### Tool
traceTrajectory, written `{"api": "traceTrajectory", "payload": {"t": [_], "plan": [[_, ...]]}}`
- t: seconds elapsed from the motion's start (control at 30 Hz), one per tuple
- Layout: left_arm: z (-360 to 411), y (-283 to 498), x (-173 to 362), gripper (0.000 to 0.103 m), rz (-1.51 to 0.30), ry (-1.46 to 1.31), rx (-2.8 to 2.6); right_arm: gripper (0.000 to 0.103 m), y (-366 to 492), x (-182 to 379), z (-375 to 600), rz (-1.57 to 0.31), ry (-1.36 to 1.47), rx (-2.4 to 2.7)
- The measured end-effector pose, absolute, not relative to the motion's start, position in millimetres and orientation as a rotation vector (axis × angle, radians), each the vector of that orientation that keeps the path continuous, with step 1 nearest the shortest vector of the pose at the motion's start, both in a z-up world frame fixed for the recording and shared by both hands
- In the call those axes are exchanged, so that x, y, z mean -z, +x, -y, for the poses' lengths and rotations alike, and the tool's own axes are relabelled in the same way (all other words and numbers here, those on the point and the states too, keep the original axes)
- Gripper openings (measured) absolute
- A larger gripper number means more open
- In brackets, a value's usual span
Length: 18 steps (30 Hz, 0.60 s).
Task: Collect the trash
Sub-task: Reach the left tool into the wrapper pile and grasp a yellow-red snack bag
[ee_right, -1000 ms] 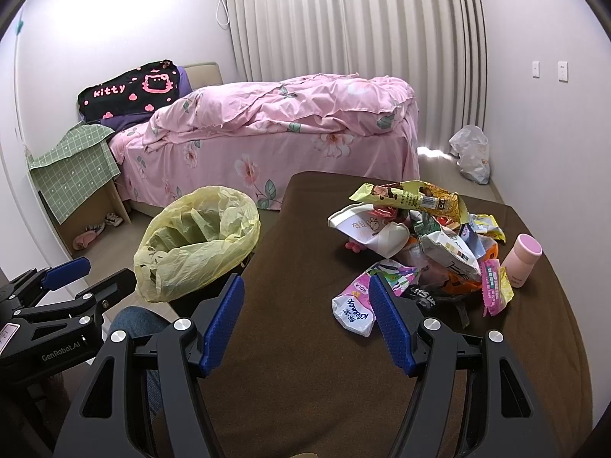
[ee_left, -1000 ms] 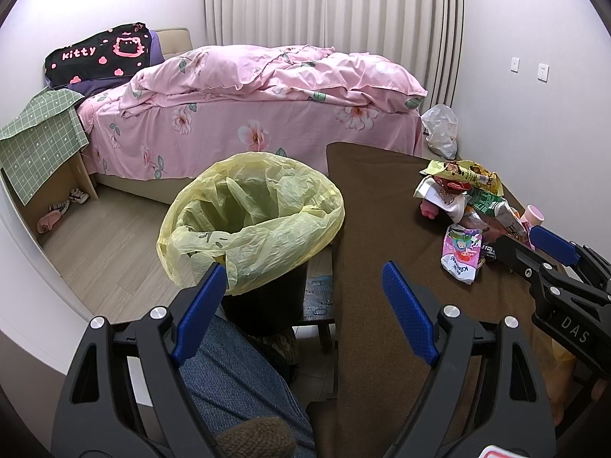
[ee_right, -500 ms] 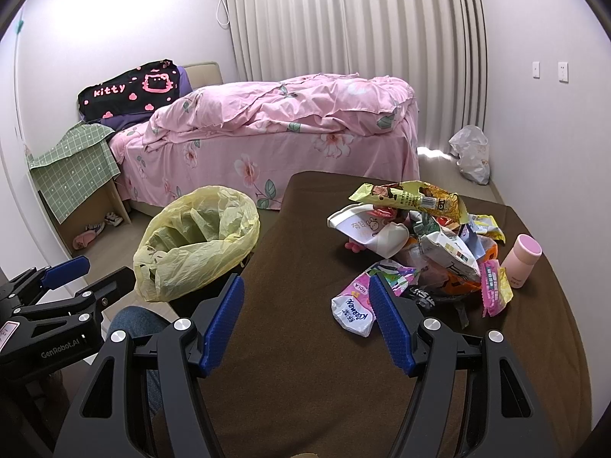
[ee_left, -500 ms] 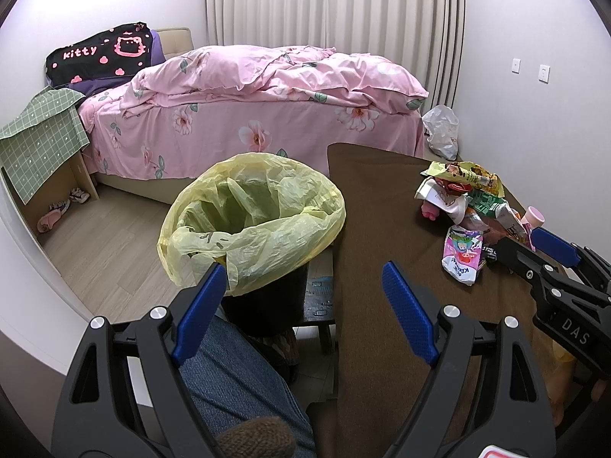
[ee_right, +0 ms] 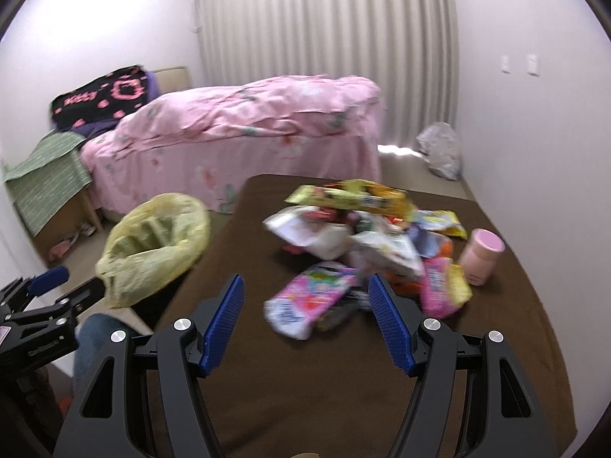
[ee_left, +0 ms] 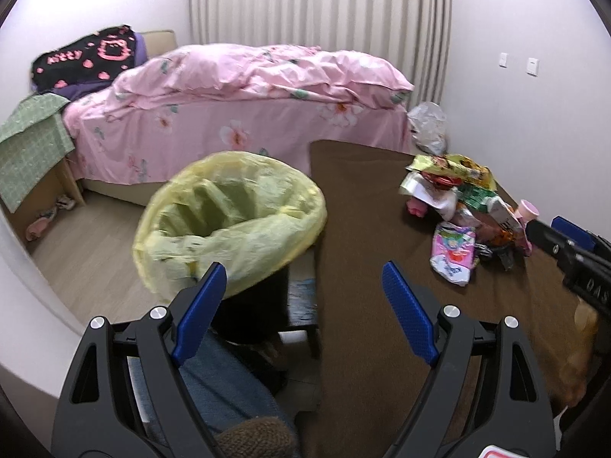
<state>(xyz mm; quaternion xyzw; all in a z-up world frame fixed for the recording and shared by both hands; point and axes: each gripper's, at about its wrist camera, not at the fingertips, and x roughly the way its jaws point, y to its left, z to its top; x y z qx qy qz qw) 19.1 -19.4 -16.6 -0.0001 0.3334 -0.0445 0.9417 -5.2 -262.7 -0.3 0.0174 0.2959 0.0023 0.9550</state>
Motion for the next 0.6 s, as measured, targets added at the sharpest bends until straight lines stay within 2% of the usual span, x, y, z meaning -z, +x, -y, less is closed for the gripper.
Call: {"api": "traceTrajectory", "payload": {"t": [0.27, 0.37, 0.6], "plan": [[63.5, 52.4, 34.7, 0.080, -0.698, 0.035, 0.237, 0.064, -0.1, 15.2, 326.1, -0.629, 0.031, 0.142], [85.1, 75.3, 37.7, 0.088, -0.690, 0.063, 0.296, 0.065, 1.9, 22.7, 345.1, -0.641, 0.037, 0.165], [142.4, 145.1, 32.6, 0.089, -0.724, 0.078, 0.490, 0.065, 8.2, 39.9, 373.0, -0.674, 0.057, 0.202]]}}
